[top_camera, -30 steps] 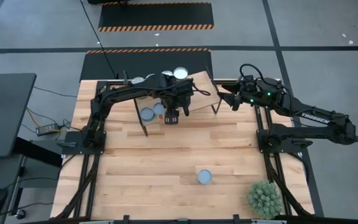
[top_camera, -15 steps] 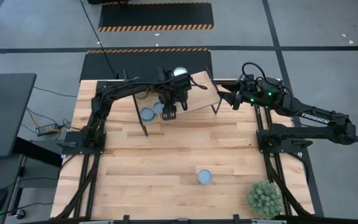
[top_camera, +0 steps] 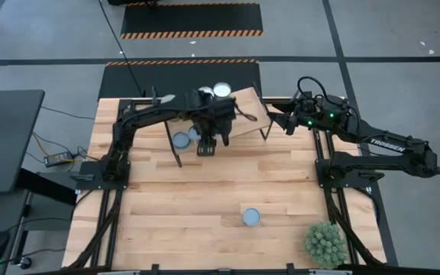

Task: Pick and place cans onto a shelf
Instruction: Adjust the canned tomatoes on the shelf

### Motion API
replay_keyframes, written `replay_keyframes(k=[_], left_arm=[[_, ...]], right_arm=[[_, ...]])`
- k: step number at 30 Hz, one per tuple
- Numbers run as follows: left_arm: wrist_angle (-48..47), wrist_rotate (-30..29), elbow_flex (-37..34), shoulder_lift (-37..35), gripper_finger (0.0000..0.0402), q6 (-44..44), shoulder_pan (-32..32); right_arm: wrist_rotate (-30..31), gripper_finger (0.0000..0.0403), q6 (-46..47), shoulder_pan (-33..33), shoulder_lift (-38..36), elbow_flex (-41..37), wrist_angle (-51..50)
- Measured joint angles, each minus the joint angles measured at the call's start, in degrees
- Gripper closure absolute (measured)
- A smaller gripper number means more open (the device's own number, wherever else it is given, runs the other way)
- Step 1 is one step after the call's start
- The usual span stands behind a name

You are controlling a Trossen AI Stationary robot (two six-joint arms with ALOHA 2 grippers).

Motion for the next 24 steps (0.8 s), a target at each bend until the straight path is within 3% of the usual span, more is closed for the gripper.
replay_keyframes(k=[7,17,24], left_arm=[[0.00,-2.86,-0.63,-0.46,0.0189,3.21,-3.86],[0.04,-0.99,-0.63,-0.50,0.0189,-0.18,-3.25],[0.08,-1.65,-0.66,-1.88,0.0189,-0.54,-6.05]], right_arm=[[-0.48,0.0055,0.02,0.00,0.00,0.00,-0.02],[-0.46,0.0055,1.29,0.00,-0.07,0.00,0.00],[-0.83,0.0055,1.55,-0.02,-0.07,0.02,-0.02]])
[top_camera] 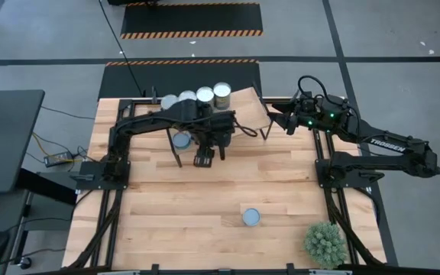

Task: Pick and place cans onto a shelf
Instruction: Adjust the canned tomatoes on the shelf

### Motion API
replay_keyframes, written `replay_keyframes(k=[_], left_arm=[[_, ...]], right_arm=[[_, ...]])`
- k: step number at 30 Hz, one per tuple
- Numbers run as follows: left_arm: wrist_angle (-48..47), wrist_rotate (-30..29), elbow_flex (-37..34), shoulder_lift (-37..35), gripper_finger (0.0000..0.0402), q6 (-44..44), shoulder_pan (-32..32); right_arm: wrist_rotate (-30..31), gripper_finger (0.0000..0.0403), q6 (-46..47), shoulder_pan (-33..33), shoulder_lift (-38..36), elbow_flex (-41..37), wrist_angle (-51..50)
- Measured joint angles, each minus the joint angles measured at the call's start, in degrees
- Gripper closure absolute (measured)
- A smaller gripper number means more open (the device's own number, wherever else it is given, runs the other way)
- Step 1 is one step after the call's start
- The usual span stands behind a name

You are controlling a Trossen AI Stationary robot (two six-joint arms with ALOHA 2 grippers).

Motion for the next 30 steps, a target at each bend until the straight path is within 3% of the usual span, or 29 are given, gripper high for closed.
replay_keyframes(k=[4,10,15,23,30], left_arm=[[0.26,-2.66,-3.50,-4.47,0.0189,1.48,-0.26],[9.56,-5.10,-21.51,-15.22,0.0190,-1.55,0.10],[18.48,-9.47,-32.15,-22.45,0.0190,-4.00,-1.60],[23.34,-18.26,-41.13,-23.93,0.0190,-6.08,-1.94],[25.71,-23.76,-43.89,-23.86,0.0190,-8.26,-2.24]], right_arm=[[-0.02,0.0055,0.00,0.00,0.00,0.00,0.01],[-3.54,0.0055,0.00,0.26,0.27,0.00,0.07],[-4.96,0.0055,-0.12,2.05,1.98,0.02,0.85],[-4.54,0.0055,-0.06,3.50,6.09,0.04,5.10],[-4.52,0.0055,1.39,4.02,6.79,0.04,5.64]])
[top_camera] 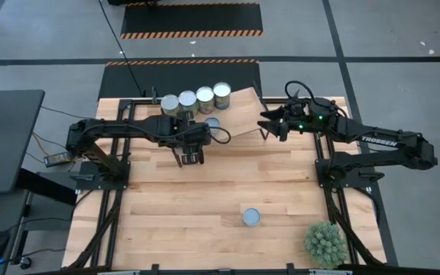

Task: Pick and place cans onto a shelf
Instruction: Adjust the canned tomatoes on the shelf, then put the canned mixed vegetables on the shelf

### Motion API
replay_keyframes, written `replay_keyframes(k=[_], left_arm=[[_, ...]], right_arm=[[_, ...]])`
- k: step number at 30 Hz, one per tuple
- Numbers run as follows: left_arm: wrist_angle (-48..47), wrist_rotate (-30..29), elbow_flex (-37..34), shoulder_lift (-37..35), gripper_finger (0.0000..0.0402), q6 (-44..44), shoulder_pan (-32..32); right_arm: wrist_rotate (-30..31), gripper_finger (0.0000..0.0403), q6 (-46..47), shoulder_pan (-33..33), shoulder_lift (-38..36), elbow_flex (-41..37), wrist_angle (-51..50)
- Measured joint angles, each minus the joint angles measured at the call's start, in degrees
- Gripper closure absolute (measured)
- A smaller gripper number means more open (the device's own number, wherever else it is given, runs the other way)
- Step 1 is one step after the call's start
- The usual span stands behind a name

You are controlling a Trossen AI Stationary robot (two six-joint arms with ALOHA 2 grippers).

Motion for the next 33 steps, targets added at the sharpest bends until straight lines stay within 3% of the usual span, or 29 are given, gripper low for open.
replay_keyframes(k=[22,33], left_arm=[[0.60,-2.90,-0.05,-0.09,0.0190,-0.34,-0.12],[5.62,2.85,-0.05,-9.23,0.0190,-6.08,-2.68]], right_arm=[[-0.31,0.0055,0.03,0.30,-0.01,0.00,0.49],[0.24,0.0055,-3.71,7.95,2.24,1.93,0.59]])
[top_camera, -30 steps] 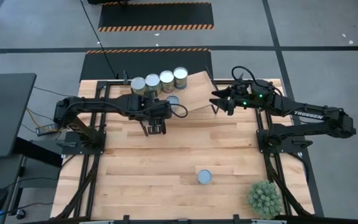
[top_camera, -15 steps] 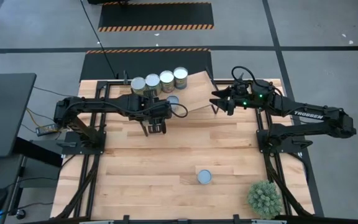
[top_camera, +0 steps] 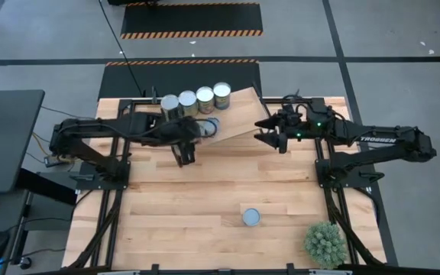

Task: Pick and place cans onto a shelf
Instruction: Put the canned mixed vegetables on the shelf

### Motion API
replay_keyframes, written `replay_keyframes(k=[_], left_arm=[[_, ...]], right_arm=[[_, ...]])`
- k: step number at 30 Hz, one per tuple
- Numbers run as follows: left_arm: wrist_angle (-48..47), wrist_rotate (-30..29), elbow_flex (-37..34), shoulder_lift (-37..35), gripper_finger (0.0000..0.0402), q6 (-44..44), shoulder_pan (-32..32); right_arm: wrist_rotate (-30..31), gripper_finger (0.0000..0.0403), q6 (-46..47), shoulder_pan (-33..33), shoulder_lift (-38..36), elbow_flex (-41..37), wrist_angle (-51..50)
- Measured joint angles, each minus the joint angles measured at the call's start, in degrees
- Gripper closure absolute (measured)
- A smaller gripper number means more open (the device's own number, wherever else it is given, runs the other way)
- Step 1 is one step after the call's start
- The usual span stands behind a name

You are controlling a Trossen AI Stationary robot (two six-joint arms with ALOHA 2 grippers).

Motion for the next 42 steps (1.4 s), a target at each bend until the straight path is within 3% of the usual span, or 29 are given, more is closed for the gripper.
replay_keyframes(k=[5,15,24,30,36,42], left_arm=[[4.86,1.04,-5.45,-3.00,0.0190,-3.69,-4.49],[9.47,-0.45,-12.33,-7.33,0.0189,-15.86,-11.70],[9.23,-9.63,-12.35,-8.94,0.0189,-21.05,-18.51],[9.78,-10.42,-12.35,-8.84,0.0189,-21.36,-21.00],[13.48,-15.01,-12.37,-9.51,0.0189,-21.62,-22.55],[14.42,-16.32,-12.37,-10.05,0.0189,-21.34,-22.19]], right_arm=[[1.53,0.0055,-2.28,5.41,4.10,3.51,-2.64],[4.94,0.0055,-10.04,17.22,15.17,15.64,-20.45],[9.47,0.0051,-16.09,27.46,27.52,28.31,-37.38],[11.41,0.0038,-11.35,32.27,35.94,34.08,-42.29],[14.70,0.0034,-5.25,37.13,44.43,41.05,-51.88],[14.51,0.0029,-2.26,40.97,49.18,42.30,-53.32]])
